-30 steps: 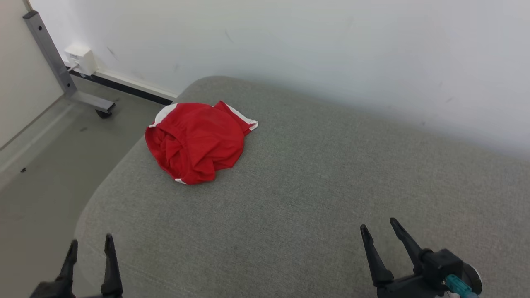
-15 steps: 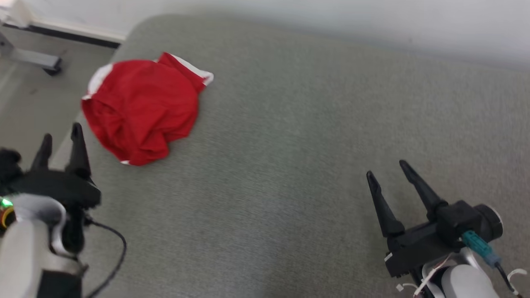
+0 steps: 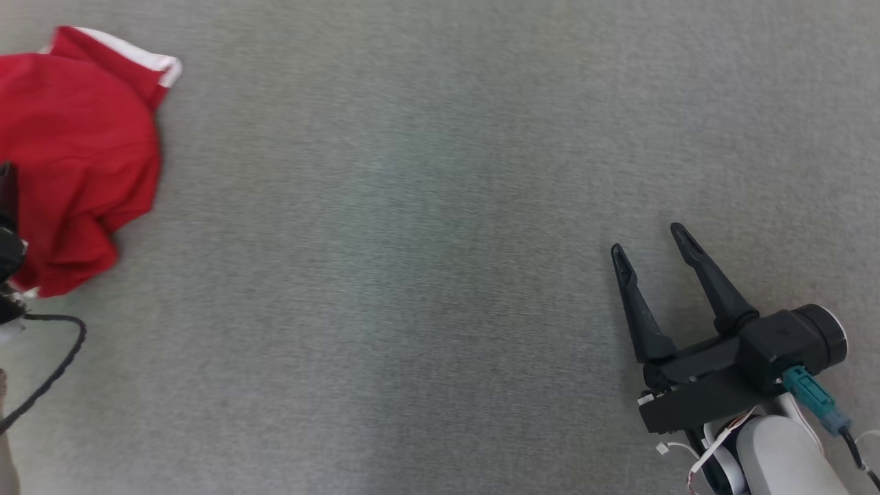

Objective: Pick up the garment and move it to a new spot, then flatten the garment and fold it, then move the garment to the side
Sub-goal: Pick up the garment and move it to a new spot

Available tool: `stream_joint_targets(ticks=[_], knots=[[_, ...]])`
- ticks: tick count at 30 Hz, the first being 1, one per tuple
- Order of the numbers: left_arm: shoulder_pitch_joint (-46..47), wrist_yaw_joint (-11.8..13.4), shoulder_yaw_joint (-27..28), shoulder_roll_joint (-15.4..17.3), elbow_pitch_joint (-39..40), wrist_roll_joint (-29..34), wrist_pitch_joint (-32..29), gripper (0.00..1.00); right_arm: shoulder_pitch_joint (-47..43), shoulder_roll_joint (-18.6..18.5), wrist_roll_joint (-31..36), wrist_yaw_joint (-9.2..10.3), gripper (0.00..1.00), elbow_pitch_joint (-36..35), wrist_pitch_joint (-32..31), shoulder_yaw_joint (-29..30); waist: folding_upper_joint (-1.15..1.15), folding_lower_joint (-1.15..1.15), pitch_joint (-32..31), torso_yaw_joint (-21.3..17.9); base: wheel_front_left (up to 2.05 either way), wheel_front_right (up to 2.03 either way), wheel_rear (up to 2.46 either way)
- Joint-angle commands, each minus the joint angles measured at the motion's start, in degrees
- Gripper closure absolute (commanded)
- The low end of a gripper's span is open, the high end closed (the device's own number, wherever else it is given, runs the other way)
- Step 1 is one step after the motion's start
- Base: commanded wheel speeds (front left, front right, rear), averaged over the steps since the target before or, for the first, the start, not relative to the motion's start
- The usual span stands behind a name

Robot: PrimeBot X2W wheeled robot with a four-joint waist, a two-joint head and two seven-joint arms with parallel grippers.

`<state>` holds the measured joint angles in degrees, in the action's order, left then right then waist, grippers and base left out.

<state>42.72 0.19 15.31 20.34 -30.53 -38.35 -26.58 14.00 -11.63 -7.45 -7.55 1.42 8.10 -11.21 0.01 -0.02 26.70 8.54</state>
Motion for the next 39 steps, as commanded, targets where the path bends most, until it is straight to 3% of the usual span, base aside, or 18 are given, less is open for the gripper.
stream_joint_targets(ticks=[1,10,11,12,13,22,29,35,39], knots=[[0.16,0.97,0.46,0.84,0.51,-0.64,-1.99,0.0,0.49,0.48,0.25,0.16,0.0,0.03,0.51,-0.3,-0.01,0.02,4.27,-4.98,0.0,0.0,0.0],[-3.37,4.91,0.75,1.72,2.17,-0.52,-7.22,0.0,0.9,1.08,0.0,0.16,0.0,0.19,1.29,-1.34,-0.01,0.02,4.18,-7.47,0.0,0.0,0.0],[-3.86,5.35,0.51,1.71,2.08,-0.24,-7.8,0.04,0.9,1.07,-0.06,0.16,0.0,0.23,1.4,-1.3,-0.01,0.02,3.99,-7.68,0.0,0.0,0.0],[-4.42,5.4,0.1,1.71,2.19,-0.06,-8.39,0.8,0.85,1.07,-0.14,0.16,0.0,0.31,1.54,-1.29,-0.01,0.02,3.77,-7.85,0.0,0.0,0.0],[-4.72,5.4,-0.11,1.57,2.44,-0.14,-8.79,1.0,0.8,1.08,-0.23,0.16,0.0,0.44,1.59,-1.19,-0.01,0.02,3.47,-7.98,0.0,0.0,0.0],[-4.56,2.86,-0.4,3.41,8.43,0.82,-5.23,1.0,-0.01,2.4,-0.9,0.16,0.0,2.67,3.12,-0.77,-0.01,0.02,-1.4,-7.45,0.0,0.0,0.0],[-3.24,0.18,-1.5,4.12,14.27,1.7,-1.57,1.0,-1.57,3.36,-1.56,0.16,0.0,5.21,4.39,-0.28,-0.01,0.02,-9.09,-7.18,0.0,0.0,0.0],[-1.6,-2.79,-4.81,2.84,21.01,1.54,-1.16,1.0,-4.32,4.76,-2.38,0.16,0.0,7.36,5.22,0.27,-0.01,0.02,-16.88,-8.87,0.0,0.0,0.0],[-1.59,-3.5,-8.29,0.82,26.68,1.71,-2.24,1.0,-6.04,4.98,-2.53,0.16,0.0,7.86,5.56,0.84,-0.01,0.02,-20.89,-10.85,0.0,0.0,0.0]])
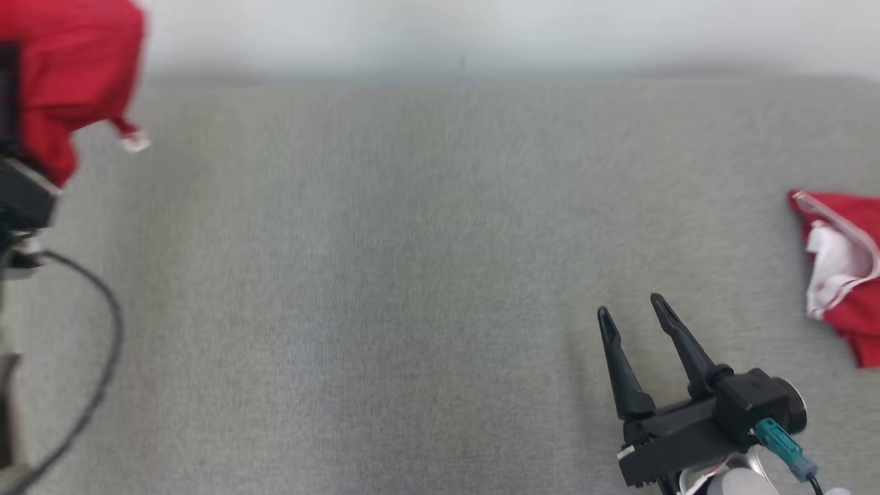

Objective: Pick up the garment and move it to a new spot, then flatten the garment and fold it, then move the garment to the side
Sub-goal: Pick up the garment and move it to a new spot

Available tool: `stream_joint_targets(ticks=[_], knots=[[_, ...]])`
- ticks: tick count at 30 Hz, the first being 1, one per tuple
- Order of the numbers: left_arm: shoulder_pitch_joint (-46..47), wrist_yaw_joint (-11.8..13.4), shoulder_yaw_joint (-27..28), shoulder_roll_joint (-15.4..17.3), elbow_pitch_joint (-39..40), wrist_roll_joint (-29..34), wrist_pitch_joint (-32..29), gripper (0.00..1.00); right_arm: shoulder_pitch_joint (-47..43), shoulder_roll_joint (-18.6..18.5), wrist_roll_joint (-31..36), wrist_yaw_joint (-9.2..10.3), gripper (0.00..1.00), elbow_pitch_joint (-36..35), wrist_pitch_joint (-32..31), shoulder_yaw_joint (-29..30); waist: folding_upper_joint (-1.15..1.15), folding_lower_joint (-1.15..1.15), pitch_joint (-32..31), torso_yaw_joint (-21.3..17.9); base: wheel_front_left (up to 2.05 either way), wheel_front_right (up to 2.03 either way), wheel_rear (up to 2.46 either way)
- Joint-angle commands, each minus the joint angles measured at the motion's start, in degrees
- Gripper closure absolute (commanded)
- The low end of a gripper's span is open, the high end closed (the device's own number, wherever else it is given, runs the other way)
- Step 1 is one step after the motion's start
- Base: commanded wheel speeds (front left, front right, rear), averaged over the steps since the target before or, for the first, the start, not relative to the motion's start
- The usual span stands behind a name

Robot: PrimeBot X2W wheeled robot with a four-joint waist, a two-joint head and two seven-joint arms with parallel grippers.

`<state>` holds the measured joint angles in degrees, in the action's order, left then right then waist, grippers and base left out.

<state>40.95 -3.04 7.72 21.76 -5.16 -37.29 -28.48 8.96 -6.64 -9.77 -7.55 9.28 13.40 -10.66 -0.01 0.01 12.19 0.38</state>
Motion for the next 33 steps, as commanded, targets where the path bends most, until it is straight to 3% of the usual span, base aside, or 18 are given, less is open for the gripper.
stream_joint_targets(ticks=[1,10,13,16,20,30,31,32,33], knots=[[0.12,-0.39,-1.57,-1.22,2.6,0.82,-0.45,1.0,-1.35,-0.01,-0.19,0.16,0.0,0.09,0.27,0.31,0.01,-0.01,-7.12,-3.29,0.0,0.0,0.0],[-6.2,-0.4,-10.89,-10.1,10.02,1.47,1.77,1.0,-3.13,0.7,-0.59,0.16,0.0,-0.63,-0.04,0.47,0.01,-0.01,-9.96,-10.34,0.0,0.0,0.0],[-8.61,-0.29,-12.6,-11.6,9.76,2.65,3.36,1.0,-3.3,0.66,-0.75,0.16,0.0,-0.73,-0.14,0.13,0.01,-0.01,-10.08,-12.29,0.0,0.0,0.0],[-12.56,-0.22,-14.73,-14.51,7.47,2.68,5.86,1.0,-3.5,0.66,-0.78,0.16,0.0,-0.92,-0.46,-0.03,0.01,-0.01,-10.01,-15.09,0.0,0.0,0.0],[-16.48,-0.85,-18.24,-15.86,2.09,4.52,8.55,1.0,-4.04,0.73,-0.96,0.16,0.0,-1.21,-0.62,0.2,0.01,-0.01,-9.5,-18.49,0.0,0.0,0.0],[-20.16,-0.75,-26.88,-16.09,-14.05,12.45,13.47,1.0,-4.26,1.5,-1.53,0.16,0.0,-1.03,-0.21,-0.61,0.01,-0.01,-7.75,-22.94,0.0,0.0,0.0],[-20.21,-0.56,-27.22,-16.21,-15.38,12.76,14.25,0.64,-4.29,1.54,-1.54,0.16,0.0,-0.96,-0.15,-0.61,0.01,-0.01,-7.71,-22.97,0.0,0.0,0.0],[-20.28,-0.14,-27.41,-16.43,-16.55,13.15,14.97,0.11,-4.38,1.59,-1.52,0.16,0.0,-0.85,-0.11,-0.44,0.01,-0.01,-7.74,-22.9,0.0,0.0,0.0],[-20.31,0.02,-27.75,-16.65,-17.39,13.58,15.85,0.0,-4.53,1.61,-1.49,0.16,0.0,-0.78,-0.16,-0.22,0.01,-0.01,-7.79,-22.65,0.0,0.0,0.0]])
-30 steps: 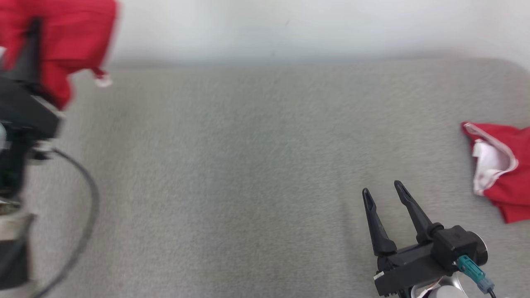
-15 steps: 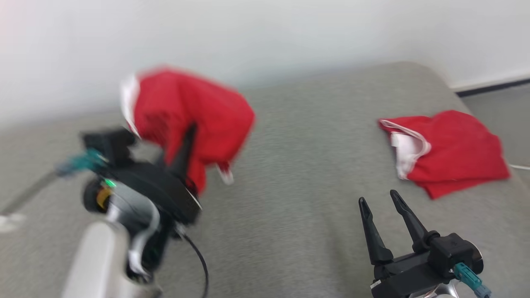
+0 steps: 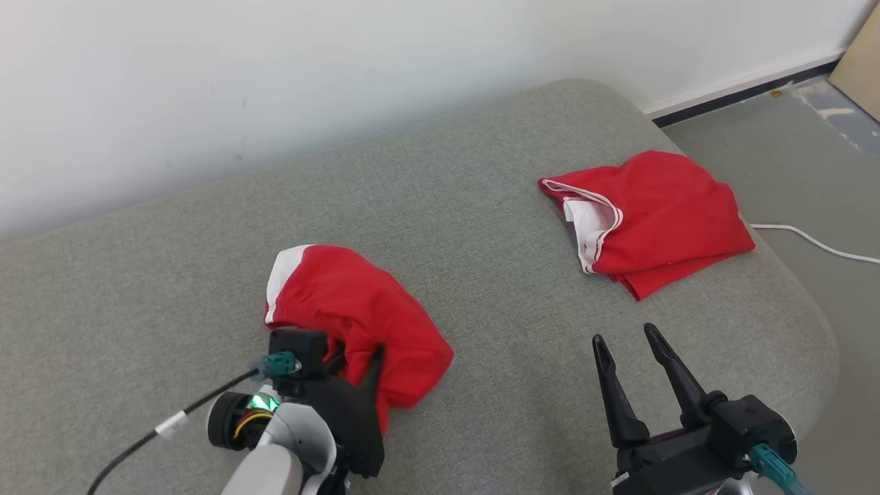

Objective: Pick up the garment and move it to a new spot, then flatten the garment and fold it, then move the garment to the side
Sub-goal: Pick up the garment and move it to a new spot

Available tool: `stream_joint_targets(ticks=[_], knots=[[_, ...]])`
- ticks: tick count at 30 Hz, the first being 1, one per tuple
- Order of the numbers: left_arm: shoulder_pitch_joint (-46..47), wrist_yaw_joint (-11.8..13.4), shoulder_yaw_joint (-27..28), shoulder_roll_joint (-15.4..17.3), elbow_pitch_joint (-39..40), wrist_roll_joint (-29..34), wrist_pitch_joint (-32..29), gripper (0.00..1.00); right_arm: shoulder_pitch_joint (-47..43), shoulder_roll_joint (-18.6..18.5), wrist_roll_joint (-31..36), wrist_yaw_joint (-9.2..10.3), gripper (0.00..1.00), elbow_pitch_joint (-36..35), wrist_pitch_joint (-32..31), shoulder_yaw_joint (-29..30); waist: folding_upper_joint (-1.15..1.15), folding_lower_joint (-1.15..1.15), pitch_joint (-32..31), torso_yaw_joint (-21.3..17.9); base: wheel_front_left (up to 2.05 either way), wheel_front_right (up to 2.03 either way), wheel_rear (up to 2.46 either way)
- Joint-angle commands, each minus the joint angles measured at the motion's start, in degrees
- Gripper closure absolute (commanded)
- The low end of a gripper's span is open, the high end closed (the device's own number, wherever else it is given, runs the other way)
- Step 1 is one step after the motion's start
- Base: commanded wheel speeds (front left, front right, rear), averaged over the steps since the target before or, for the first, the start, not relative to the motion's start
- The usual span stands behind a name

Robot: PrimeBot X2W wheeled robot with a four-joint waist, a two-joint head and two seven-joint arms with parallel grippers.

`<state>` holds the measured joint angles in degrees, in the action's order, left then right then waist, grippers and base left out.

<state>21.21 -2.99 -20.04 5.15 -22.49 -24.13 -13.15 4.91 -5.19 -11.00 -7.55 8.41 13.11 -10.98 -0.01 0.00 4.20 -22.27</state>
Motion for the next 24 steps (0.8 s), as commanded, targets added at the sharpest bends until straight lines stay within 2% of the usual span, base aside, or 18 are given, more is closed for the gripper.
stream_joint_targets(ticks=[1,6,11,15,20,24], knots=[[-0.68,0.15,-0.36,-0.32,-0.83,0.5,1.34,0.0,-0.65,0.19,-0.18,0.16,0.0,0.13,0.18,0.42,0.01,0.0,0.04,0.33,0.0,0.0,0.0],[-2.17,1.62,-2.05,0.13,-1.02,4.0,8.38,0.0,-1.61,0.18,0.07,0.16,0.0,0.22,0.09,1.75,0.01,0.0,-1.35,2.89,0.0,0.0,0.0],[-6.27,3.0,-0.71,0.26,2.12,3.81,16.57,0.0,-2.88,0.39,0.18,0.16,0.0,-0.1,-0.05,3.6,0.01,0.0,-3.01,6.5,0.0,0.0,0.0],[-11.66,4.48,0.93,1.58,5.88,4.29,23.79,0.0,-4.1,0.42,0.46,0.16,0.0,-0.54,-0.24,5.02,0.01,0.0,-4.54,9.98,0.0,0.0,0.0],[-16.87,6.62,3.73,2.02,9.12,4.08,27.55,0.0,-5.06,0.51,0.52,0.16,0.0,-0.89,-0.54,6.91,0.01,0.0,-5.82,12.82,0.0,0.0,0.0],[-19.75,6.53,5.97,1.79,11.25,3.51,28.25,0.0,-5.57,0.47,0.62,0.16,0.0,-0.8,-0.58,7.99,0.01,0.0,-6.52,14.29,0.0,0.0,0.0]])
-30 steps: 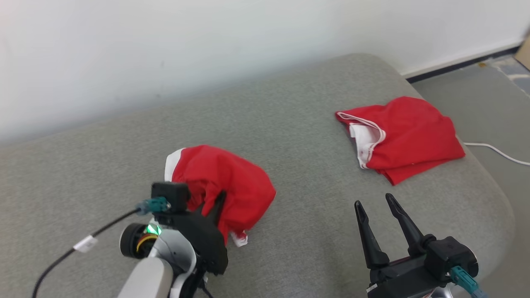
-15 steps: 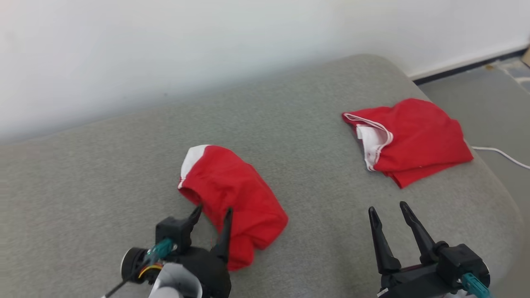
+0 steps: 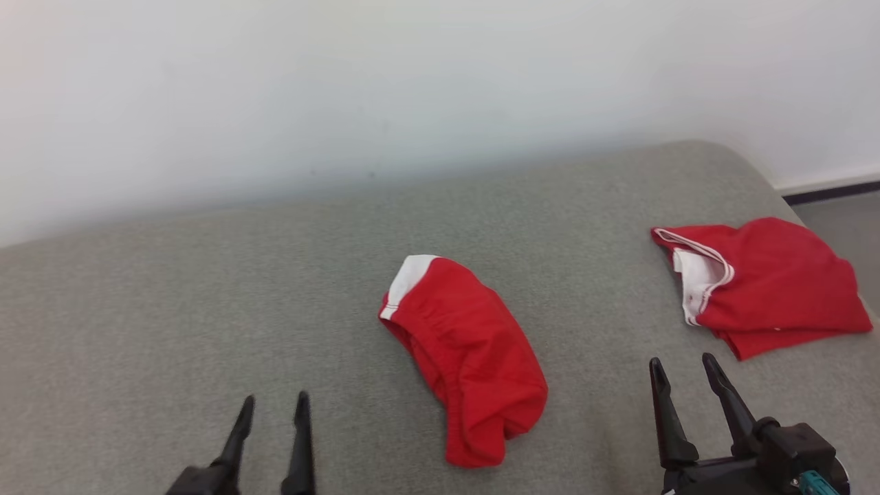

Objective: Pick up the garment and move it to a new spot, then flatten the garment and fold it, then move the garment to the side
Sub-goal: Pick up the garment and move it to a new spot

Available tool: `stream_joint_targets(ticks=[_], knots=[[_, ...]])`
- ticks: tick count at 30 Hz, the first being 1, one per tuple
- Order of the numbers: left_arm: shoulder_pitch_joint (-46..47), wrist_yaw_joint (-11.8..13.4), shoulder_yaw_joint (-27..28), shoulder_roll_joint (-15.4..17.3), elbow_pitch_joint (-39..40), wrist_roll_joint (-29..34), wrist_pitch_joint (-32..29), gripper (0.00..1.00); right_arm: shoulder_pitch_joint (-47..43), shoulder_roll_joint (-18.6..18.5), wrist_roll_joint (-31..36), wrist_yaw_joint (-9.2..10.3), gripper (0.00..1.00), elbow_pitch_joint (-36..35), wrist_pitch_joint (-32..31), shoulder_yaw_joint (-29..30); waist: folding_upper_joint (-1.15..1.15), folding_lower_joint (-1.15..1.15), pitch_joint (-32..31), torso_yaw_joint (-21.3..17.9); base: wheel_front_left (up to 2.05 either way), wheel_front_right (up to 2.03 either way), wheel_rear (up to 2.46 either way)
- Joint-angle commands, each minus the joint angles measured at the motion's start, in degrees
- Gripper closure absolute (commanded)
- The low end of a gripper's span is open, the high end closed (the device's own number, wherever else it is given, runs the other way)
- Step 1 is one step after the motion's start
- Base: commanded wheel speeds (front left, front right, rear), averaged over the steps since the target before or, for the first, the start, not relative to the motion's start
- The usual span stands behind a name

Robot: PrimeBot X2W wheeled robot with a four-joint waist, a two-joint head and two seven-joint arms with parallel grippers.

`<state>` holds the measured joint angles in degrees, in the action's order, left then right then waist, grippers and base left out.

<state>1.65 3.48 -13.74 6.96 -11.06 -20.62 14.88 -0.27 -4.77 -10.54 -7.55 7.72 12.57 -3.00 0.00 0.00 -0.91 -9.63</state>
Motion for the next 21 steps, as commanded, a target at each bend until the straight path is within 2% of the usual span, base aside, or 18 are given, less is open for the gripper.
stream_joint_targets(ticks=[1,8,14,21], knots=[[-0.99,-0.18,0.63,0.07,0.62,0.13,0.31,0.0,-0.53,-0.07,0.16,0.16,0.0,0.0,-0.01,0.22,0.0,0.0,-1.57,2.04,0.0,0.0,0.0],[-6.84,-0.96,9.72,0.13,6.17,4.39,0.3,0.0,-1.68,-0.47,0.2,0.16,0.0,2.11,0.46,1.09,0.0,0.0,-2.43,4.13,0.0,0.0,0.0],[-9.94,-4.17,15.26,-0.06,6.57,8.3,0.31,0.0,-2.17,-0.28,0.01,0.16,0.0,4.45,1.04,1.65,0.0,0.0,-2.61,4.97,0.0,0.0,0.0],[-12.03,-7.45,18.09,-1.18,4.32,10.45,0.32,0.0,-3.56,-0.22,-0.04,0.16,0.0,6.66,1.6,2.4,0.0,0.0,-2.91,5.55,0.0,0.0,0.0]])
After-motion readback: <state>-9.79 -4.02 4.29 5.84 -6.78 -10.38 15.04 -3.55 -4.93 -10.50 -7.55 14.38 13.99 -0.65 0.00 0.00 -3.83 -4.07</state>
